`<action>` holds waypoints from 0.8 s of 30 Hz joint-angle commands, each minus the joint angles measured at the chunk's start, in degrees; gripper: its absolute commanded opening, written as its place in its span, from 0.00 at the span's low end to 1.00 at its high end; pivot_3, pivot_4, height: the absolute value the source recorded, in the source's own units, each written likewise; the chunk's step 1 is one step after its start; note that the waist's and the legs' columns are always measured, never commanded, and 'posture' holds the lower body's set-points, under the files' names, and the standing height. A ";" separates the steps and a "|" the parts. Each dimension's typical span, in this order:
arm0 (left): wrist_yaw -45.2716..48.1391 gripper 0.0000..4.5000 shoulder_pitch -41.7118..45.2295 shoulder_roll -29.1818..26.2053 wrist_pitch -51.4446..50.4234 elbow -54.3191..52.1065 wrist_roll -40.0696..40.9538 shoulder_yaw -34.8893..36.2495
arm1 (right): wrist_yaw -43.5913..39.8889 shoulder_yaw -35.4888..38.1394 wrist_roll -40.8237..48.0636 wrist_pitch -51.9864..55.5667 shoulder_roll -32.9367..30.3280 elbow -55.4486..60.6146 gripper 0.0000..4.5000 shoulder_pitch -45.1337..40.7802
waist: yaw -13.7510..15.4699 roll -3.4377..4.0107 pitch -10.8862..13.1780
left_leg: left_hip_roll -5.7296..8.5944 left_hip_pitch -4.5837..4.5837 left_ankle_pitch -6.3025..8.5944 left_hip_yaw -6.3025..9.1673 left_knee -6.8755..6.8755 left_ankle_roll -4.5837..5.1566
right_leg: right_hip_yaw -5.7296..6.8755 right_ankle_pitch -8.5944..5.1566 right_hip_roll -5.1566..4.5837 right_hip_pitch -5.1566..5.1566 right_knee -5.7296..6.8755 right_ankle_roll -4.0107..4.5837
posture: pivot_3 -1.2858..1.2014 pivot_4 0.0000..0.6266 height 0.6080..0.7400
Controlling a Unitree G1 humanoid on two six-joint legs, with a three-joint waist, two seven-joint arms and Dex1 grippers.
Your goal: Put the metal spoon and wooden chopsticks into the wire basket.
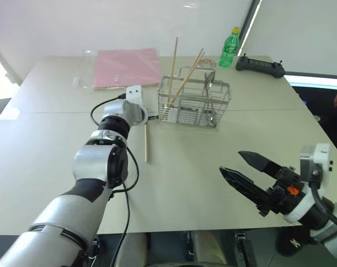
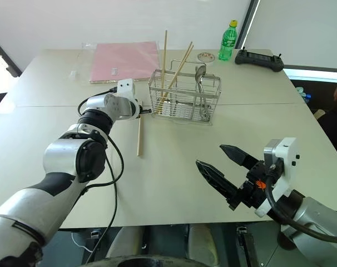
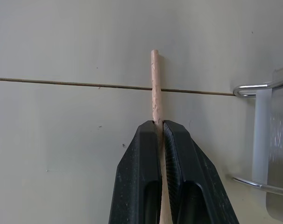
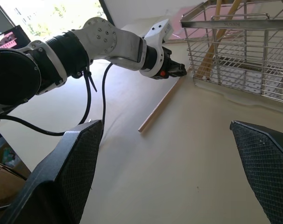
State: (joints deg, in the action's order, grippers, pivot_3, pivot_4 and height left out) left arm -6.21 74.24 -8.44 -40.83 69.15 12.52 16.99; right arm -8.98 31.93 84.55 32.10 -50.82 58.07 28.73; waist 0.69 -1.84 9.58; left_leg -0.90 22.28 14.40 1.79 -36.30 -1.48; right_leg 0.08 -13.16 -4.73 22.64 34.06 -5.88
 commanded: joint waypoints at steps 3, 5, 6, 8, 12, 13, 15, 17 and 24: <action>-0.62 0.02 1.27 -4.54 4.04 -1.45 -0.06 1.16 | -1.56 1.04 0.34 -0.49 -1.11 -0.28 1.00 -0.57 | 0.08 0.00 0.00 | -0.01 0.00 0.00 0.00 0.03 0.00 | 0.00 0.05 0.03 0.03 0.03 -0.09 | 0.52 0.24 0.86; -0.48 0.02 1.82 -7.48 7.07 -2.21 0.31 2.11 | -2.09 1.40 0.17 -0.32 -1.35 -0.62 1.00 -0.46 | 0.05 0.00 0.00 | -0.01 0.01 0.00 0.00 0.04 0.00 | 0.00 0.07 0.03 0.05 0.03 -0.12 | 0.52 0.24 0.86; -0.19 0.02 2.10 -9.17 9.27 -2.74 0.15 2.27 | -2.28 1.51 0.13 -0.27 -1.47 -0.78 1.00 -0.44 | 0.04 0.00 0.00 | -0.02 0.03 0.00 0.00 0.05 0.00 | 0.00 0.08 0.02 0.07 0.02 -0.13 | 0.52 0.24 0.86; 0.35 0.02 2.60 -11.59 12.73 -3.53 -0.20 2.47 | -2.47 1.71 0.29 -0.26 -1.67 -0.97 1.00 -0.43 | 0.07 -0.01 0.01 | -0.02 0.04 0.00 -0.01 0.06 0.00 | 0.00 0.09 0.02 0.09 0.02 -0.15 | 0.52 0.24 0.86; 1.24 0.02 3.57 -14.95 22.40 -7.46 -0.43 2.63 | -3.31 2.59 0.69 -0.02 -2.21 -2.12 1.00 -0.39 | 0.34 -0.02 0.01 | -0.02 0.05 0.00 -0.01 0.06 0.00 | 0.00 0.09 0.01 0.08 0.01 -0.16 | 0.52 0.24 0.86; 2.66 0.02 3.91 -15.01 25.46 -9.49 -0.02 2.63 | -3.61 3.07 1.12 0.08 -2.52 -2.60 1.00 -0.54 | 0.62 -0.04 0.01 | -0.02 0.07 0.00 -0.01 0.05 -0.01 | 0.00 0.09 0.00 0.08 0.01 -0.15 | 0.52 0.24 0.86; 6.35 0.02 4.17 -14.03 33.70 -15.42 1.81 3.26 | -3.50 3.38 1.93 0.21 -3.21 -3.02 1.00 -1.11 | 1.42 -0.06 0.02 | -0.01 0.07 0.00 -0.05 0.02 -0.02 | 0.00 0.06 -0.04 0.06 -0.03 -0.07 | 0.52 0.24 0.86; 9.72 0.02 4.38 -11.97 39.77 -20.88 4.88 4.72 | -3.58 3.54 2.48 0.43 -3.57 -3.26 1.00 -1.37 | 1.92 -0.07 0.01 | 0.00 0.11 -0.02 -0.08 -0.01 -0.04 | -0.01 0.00 -0.08 0.05 -0.06 0.04 | 0.52 0.24 0.86; 17.90 0.02 9.87 -3.53 40.38 -28.35 13.93 5.58 | -2.64 3.41 3.04 0.95 -3.29 -3.10 1.00 -1.54 | 1.82 -0.08 0.00 | 0.14 0.10 -0.03 -0.19 -0.06 -0.05 | 0.01 0.00 -0.27 -0.09 -0.17 0.05 | 0.52 0.24 0.86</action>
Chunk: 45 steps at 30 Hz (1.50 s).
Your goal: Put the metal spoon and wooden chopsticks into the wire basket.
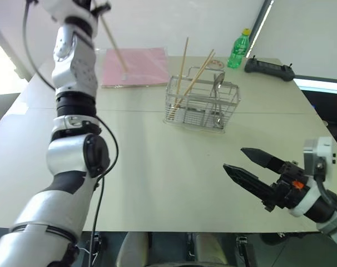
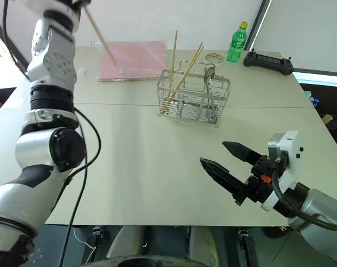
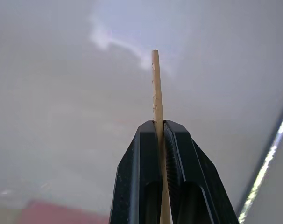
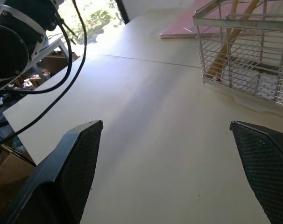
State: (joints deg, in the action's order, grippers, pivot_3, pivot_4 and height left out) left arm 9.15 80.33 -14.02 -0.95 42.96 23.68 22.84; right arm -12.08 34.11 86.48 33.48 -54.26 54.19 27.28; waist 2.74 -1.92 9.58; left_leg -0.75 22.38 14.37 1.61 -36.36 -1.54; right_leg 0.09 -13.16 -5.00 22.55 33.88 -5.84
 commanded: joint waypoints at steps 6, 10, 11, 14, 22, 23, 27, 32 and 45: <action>7.57 0.02 5.93 8.08 4.66 1.94 1.71 -3.17 | 2.85 1.30 1.46 -1.26 1.01 2.67 1.00 0.36 | -0.47 0.01 -0.01 | -0.01 -0.05 0.00 0.02 -0.15 0.02 | 0.00 0.00 0.06 -0.08 0.05 -0.01 | 0.52 0.24 0.86; 10.67 0.02 5.87 10.95 8.30 7.06 -0.51 -5.44 | 4.65 3.13 1.59 -2.32 2.61 5.10 1.00 2.95 | -0.47 0.01 0.00 | -0.06 -0.04 0.01 0.05 -0.17 0.03 | 0.00 -0.01 0.13 -0.05 0.08 0.00 | 0.52 0.24 0.86; 11.30 0.02 5.77 11.19 8.81 7.94 -0.88 -5.78 | 5.12 3.47 1.89 -2.74 2.86 5.47 1.00 3.38 | -0.46 0.01 0.00 | -0.06 -0.04 0.01 0.05 -0.18 0.03 | 0.00 -0.01 0.14 -0.05 0.08 0.00 | 0.52 0.24 0.86; 12.91 0.02 5.11 11.74 11.59 10.06 -2.70 -7.03 | 5.74 4.28 2.52 -3.89 3.30 5.81 1.00 4.57 | -0.49 0.01 0.00 | -0.07 0.00 0.02 0.05 -0.18 0.05 | 0.00 -0.01 0.16 -0.03 0.06 0.00 | 0.52 0.24 0.86; 15.64 0.02 3.72 13.43 16.64 13.17 -5.66 -9.37 | 6.60 4.26 2.99 -5.43 2.89 5.81 1.00 4.95 | -0.36 0.01 0.00 | -0.09 -0.01 0.04 0.06 -0.18 0.08 | 0.00 -0.01 0.16 -0.05 0.05 0.01 | 0.52 0.24 0.86; 15.82 0.02 3.59 13.53 16.91 13.33 -5.80 -9.48 | 6.69 4.20 3.07 -5.60 2.81 5.81 1.00 4.88 | -0.37 0.01 0.00 | -0.09 0.00 0.04 0.06 -0.19 0.08 | 0.00 -0.01 0.16 -0.05 0.05 0.01 | 0.52 0.24 0.86; 16.27 0.24 2.30 14.52 18.39 13.91 -6.90 -10.17 | 7.12 3.99 3.21 -5.90 2.57 5.81 1.00 4.33 | -0.38 0.01 0.00 | -0.09 0.00 0.04 0.06 -0.20 0.08 | 0.00 -0.01 0.16 -0.05 0.04 0.01 | 0.52 0.24 0.86; 15.93 0.79 1.55 14.67 19.13 12.96 -7.61 -10.68 | 7.40 3.96 3.50 -5.87 2.60 5.81 1.00 3.93 | -0.39 0.01 0.00 | -0.10 0.00 0.04 0.07 -0.20 0.08 | 0.00 -0.01 0.17 -0.05 0.04 0.01 | 0.52 0.24 0.86; 35.07 0.99 -6.33 -3.08 -18.40 -8.00 -4.08 -17.53 | 4.89 9.34 1.90 -4.16 1.27 2.08 1.00 3.78 | -1.03 0.24 -0.08 | -0.22 -0.09 0.05 0.11 -0.15 0.11 | -0.01 -0.03 0.31 -0.01 0.20 0.04 | 0.52 0.24 0.86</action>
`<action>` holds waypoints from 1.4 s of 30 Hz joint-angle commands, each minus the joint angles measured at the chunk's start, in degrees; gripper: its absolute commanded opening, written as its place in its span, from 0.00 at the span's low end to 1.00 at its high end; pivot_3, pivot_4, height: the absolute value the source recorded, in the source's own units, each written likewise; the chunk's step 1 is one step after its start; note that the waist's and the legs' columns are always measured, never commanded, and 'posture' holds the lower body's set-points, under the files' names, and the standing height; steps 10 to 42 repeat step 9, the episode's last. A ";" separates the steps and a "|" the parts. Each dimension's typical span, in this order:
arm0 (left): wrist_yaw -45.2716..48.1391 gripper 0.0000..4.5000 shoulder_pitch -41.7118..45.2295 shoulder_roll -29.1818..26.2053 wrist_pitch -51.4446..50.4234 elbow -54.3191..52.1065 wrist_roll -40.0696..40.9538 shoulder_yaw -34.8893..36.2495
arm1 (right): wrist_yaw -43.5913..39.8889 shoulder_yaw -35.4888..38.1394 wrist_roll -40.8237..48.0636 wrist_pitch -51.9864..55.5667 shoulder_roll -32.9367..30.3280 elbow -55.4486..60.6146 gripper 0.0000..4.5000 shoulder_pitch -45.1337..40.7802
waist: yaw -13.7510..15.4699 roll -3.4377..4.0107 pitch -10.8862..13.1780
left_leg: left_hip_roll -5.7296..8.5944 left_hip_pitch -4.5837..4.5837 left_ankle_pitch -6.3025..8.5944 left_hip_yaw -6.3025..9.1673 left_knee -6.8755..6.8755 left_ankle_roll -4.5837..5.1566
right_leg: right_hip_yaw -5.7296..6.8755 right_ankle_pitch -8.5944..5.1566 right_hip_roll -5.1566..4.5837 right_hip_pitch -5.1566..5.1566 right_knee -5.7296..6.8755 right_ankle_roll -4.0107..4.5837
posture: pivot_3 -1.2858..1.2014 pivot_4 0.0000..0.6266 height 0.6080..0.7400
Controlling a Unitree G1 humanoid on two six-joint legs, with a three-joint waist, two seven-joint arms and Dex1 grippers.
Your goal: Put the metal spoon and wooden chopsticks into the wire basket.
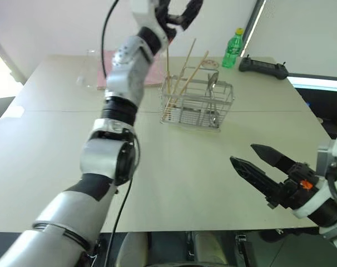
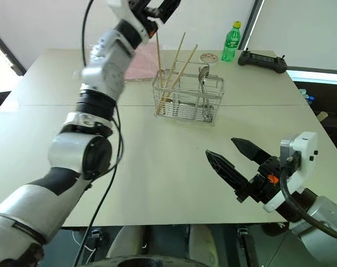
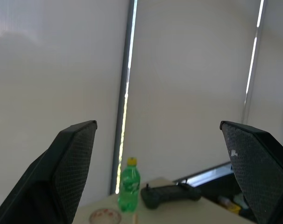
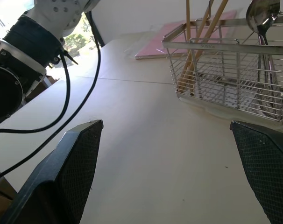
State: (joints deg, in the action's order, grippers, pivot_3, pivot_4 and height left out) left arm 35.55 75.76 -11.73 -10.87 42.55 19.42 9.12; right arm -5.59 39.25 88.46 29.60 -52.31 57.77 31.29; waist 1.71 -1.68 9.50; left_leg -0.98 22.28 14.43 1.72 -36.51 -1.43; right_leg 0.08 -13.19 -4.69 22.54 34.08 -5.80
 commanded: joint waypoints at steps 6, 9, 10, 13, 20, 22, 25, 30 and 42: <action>28.89 0.99 -13.41 -24.48 -6.63 -17.95 -6.97 -14.03 | -7.32 9.32 -1.97 2.61 -2.90 -8.68 1.00 -1.51 | 0.05 0.07 -0.01 | -0.02 0.04 0.00 -0.03 0.02 0.00 | -0.05 0.00 -0.03 0.05 -0.03 0.04 | 0.52 0.24 0.86; 33.98 0.99 -17.34 -30.20 -5.31 -21.42 -9.13 -16.55 | -9.78 8.88 -3.71 4.02 -4.30 -12.78 1.00 -4.14 | 0.07 0.08 -0.02 | -0.05 0.04 0.00 -0.05 0.05 0.00 | -0.07 0.00 -0.06 0.08 -0.05 0.07 | 0.52 0.24 0.86; 33.98 0.99 -17.34 -30.20 -5.31 -21.42 -9.13 -16.55 | -9.78 8.88 -3.71 4.02 -4.30 -12.78 1.00 -4.14 | 0.07 0.08 -0.02 | -0.05 0.04 0.00 -0.05 0.05 0.00 | -0.07 0.00 -0.06 0.08 -0.05 0.07 | 0.52 0.24 0.86; 33.98 0.99 -17.34 -30.20 -5.31 -21.42 -9.13 -16.55 | -9.78 8.88 -3.71 4.02 -4.30 -12.78 1.00 -4.14 | 0.07 0.08 -0.02 | -0.05 0.04 0.00 -0.05 0.05 0.00 | -0.07 0.00 -0.06 0.08 -0.05 0.07 | 0.52 0.24 0.86; 33.98 0.99 -17.34 -30.20 -5.31 -21.42 -9.13 -16.55 | -9.78 8.88 -3.71 4.02 -4.30 -12.78 1.00 -4.14 | 0.07 0.08 -0.02 | -0.05 0.04 0.00 -0.05 0.05 0.00 | -0.07 0.00 -0.06 0.08 -0.05 0.07 | 0.52 0.24 0.86; 33.98 0.99 -17.34 -30.20 -5.31 -21.42 -9.13 -16.55 | -9.78 8.88 -3.71 4.02 -4.30 -12.78 1.00 -4.14 | 0.07 0.08 -0.02 | -0.05 0.04 0.00 -0.05 0.05 0.00 | -0.07 0.00 -0.06 0.08 -0.05 0.07 | 0.52 0.24 0.86; 33.98 0.99 -17.34 -30.20 -5.31 -21.42 -9.13 -16.55 | -9.78 8.88 -3.71 4.02 -4.30 -12.78 1.00 -4.14 | 0.07 0.08 -0.02 | -0.05 0.04 0.00 -0.05 0.05 0.00 | -0.07 0.00 -0.06 0.08 -0.05 0.07 | 0.52 0.24 0.86; 33.98 0.99 -17.34 -30.20 -5.31 -21.42 -9.13 -16.55 | -9.78 8.88 -3.71 4.02 -4.30 -12.78 1.00 -4.14 | 0.07 0.08 -0.02 | -0.05 0.04 0.00 -0.05 0.05 0.00 | -0.07 0.00 -0.06 0.08 -0.05 0.07 | 0.52 0.24 0.86; 33.98 0.99 -17.34 -30.20 -5.31 -21.42 -9.13 -16.55 | -9.78 8.88 -3.71 4.02 -4.30 -12.78 1.00 -4.14 | 0.07 0.08 -0.02 | -0.05 0.04 0.00 -0.05 0.05 0.00 | -0.07 0.00 -0.06 0.08 -0.05 0.07 | 0.52 0.24 0.86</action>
